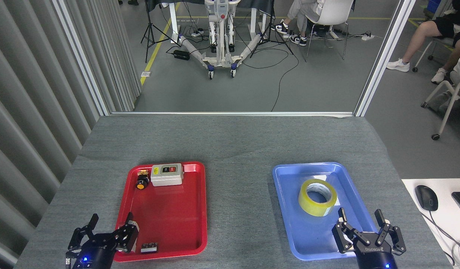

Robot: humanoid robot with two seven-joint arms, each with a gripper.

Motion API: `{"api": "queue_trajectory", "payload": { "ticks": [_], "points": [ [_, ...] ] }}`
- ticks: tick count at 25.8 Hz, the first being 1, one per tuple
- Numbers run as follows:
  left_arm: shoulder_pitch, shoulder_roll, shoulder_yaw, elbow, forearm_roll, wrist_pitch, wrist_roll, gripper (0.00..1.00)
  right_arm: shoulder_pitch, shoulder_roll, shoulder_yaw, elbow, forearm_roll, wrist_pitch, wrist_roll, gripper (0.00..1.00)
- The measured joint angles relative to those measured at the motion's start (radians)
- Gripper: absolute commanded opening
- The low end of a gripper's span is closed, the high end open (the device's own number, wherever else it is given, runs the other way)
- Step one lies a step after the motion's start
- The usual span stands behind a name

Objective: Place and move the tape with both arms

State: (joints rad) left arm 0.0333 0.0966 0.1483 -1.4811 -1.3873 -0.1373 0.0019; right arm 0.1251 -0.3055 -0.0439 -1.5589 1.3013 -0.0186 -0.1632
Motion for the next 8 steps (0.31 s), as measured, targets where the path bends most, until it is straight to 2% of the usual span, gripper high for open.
{"api": "queue_trajectory", "payload": {
  "ticks": [8],
  "points": [
    [-0.002, -0.001, 0.0, -0.002, 0.0, 0.001, -0.001, 1.0, 0.0, 0.0, -0.001, 0.0, 0.0, 0.0, -0.001, 1.0]
  ]
}}
